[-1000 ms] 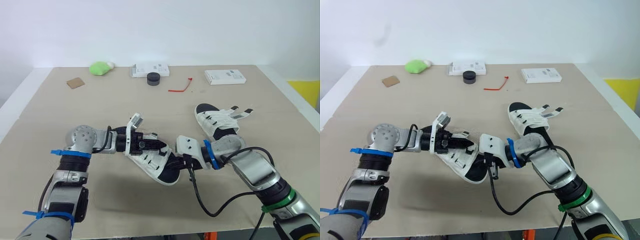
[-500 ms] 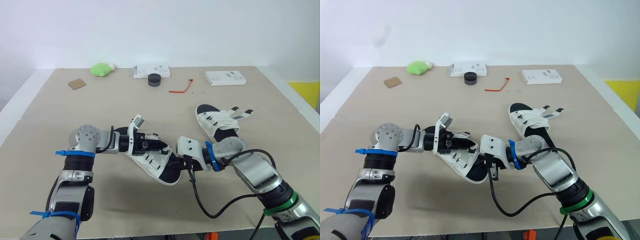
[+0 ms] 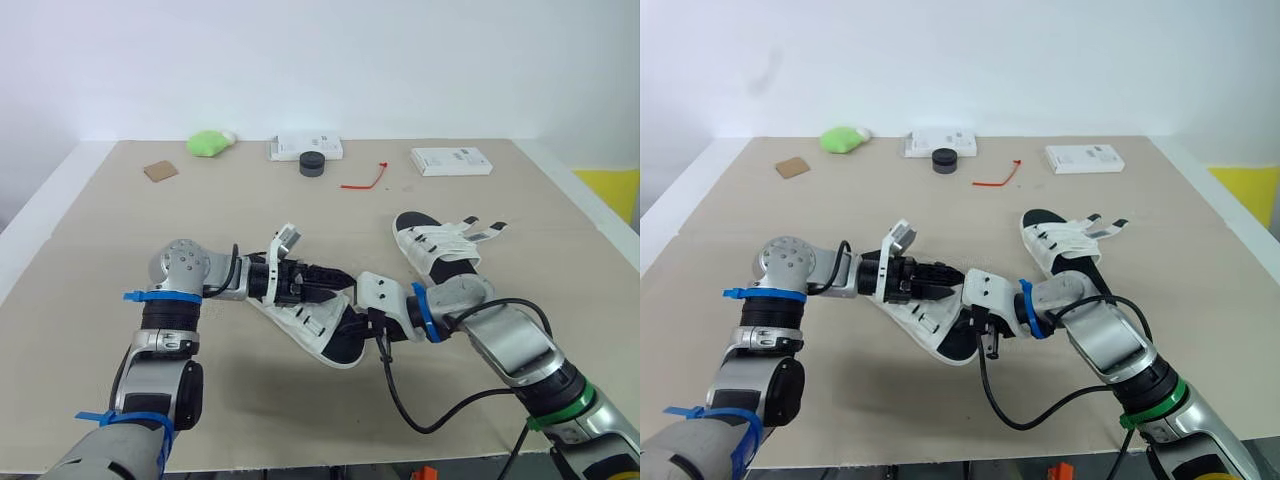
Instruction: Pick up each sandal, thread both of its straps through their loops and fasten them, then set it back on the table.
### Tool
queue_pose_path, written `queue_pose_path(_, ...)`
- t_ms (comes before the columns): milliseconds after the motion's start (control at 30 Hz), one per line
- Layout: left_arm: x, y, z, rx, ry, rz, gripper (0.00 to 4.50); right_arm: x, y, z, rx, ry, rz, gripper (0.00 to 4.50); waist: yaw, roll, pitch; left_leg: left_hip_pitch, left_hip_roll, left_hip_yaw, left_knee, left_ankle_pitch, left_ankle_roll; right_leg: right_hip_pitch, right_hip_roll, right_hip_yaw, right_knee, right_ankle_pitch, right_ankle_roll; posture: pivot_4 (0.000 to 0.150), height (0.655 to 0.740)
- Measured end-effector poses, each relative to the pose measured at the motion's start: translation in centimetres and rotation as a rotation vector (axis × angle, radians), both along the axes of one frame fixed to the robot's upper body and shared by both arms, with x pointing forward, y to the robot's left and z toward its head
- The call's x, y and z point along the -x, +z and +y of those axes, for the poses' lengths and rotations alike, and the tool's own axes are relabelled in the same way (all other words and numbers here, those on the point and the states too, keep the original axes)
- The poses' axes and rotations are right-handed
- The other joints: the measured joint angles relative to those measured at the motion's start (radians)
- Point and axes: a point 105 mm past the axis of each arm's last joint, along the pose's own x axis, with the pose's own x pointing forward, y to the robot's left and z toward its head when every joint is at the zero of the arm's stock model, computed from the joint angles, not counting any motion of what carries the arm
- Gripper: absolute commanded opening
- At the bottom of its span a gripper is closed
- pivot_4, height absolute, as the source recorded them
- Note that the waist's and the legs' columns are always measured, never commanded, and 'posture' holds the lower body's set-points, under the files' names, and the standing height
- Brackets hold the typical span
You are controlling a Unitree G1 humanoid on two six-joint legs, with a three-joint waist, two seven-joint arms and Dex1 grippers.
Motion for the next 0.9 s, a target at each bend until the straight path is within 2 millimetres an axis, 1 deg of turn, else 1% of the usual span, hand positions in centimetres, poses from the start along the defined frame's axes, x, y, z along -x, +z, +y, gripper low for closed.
queue_pose_path(67,-0.4,0.2,-0.2,0.008,0.013,0.013,4.44,0.0,0.0,0.0,0.001,-0.001,-0.002,0.00,0.000,-0.001,0.000,0.000,-0.001,-0.001,0.000,0.000,-0.001,0.000,-0.001,-0.001,0.000,0.000,0.001,0.150,0.7400)
queue_pose_path(100,-1.0,0.5,-0.3,0.027,0.042,0.038,4.44,-0.1,0.0,0.0,0.002,-0.003,-0.003,0.00,0.000,-0.001,0.001,0.000,-0.002,-0.003,0.000,0.001,-0.002,0.001,-0.001,-0.001,0.000,0.001,0.001,0.150,0.7400)
queue_pose_path(300,-2.2,1.2,-0.5,0.051,0.108,0.059,4.44,-0.3,0.1,0.1,0.000,-0.004,-0.010,0.00,0.000,-0.003,0.005,-0.001,-0.008,-0.009,-0.003,0.005,-0.005,-0.001,-0.007,-0.004,0.000,0.002,0.004,0.150,0.7400)
queue_pose_path(533,-2.6,1.3,-0.6,0.023,0.123,0.048,4.44,-0.4,0.1,0.1,0.000,-0.005,-0.010,0.00,-0.001,-0.005,0.007,-0.002,-0.015,-0.009,-0.003,0.007,-0.005,-0.001,-0.014,-0.004,-0.001,0.005,0.009,0.150,0.7400)
queue_pose_path(700,-2.9,1.4,-0.9,-0.025,0.128,0.005,4.44,-0.4,0.1,0.1,-0.001,-0.005,-0.008,0.00,-0.001,-0.008,0.009,-0.002,-0.016,-0.010,-0.003,0.009,-0.006,-0.003,-0.016,-0.006,-0.002,0.006,0.011,0.150,0.7400)
queue_pose_path(800,-3.1,2.0,-0.2,-0.032,0.145,-0.034,4.44,-0.3,0.1,0.3,-0.007,0.002,-0.006,0.00,-0.002,-0.009,0.015,-0.003,-0.016,-0.012,-0.004,0.009,-0.006,-0.007,-0.018,-0.008,-0.002,0.006,0.011,0.150,0.7400)
queue_pose_path(833,-3.3,2.4,0.3,-0.036,0.156,-0.055,4.44,-0.2,0.0,0.4,-0.008,0.009,-0.003,0.00,-0.003,-0.008,0.018,-0.005,-0.015,-0.013,-0.004,0.009,-0.007,-0.012,-0.018,-0.009,-0.002,0.007,0.012,0.150,0.7400)
queue_pose_path(867,-3.4,2.9,0.9,-0.029,0.166,-0.078,4.44,-0.1,0.1,0.6,-0.013,0.015,-0.004,0.00,-0.004,-0.009,0.018,-0.009,-0.015,-0.013,-0.004,0.010,-0.007,-0.015,-0.018,-0.009,-0.002,0.013,0.012,0.150,0.7400)
queue_pose_path(900,-3.5,4.0,1.6,-0.003,0.180,-0.110,4.44,0.0,0.2,0.7,-0.018,0.025,-0.008,0.00,-0.004,-0.009,0.019,-0.013,-0.015,-0.013,-0.004,0.013,-0.009,-0.019,-0.018,-0.010,-0.002,0.024,0.010,0.150,0.7400)
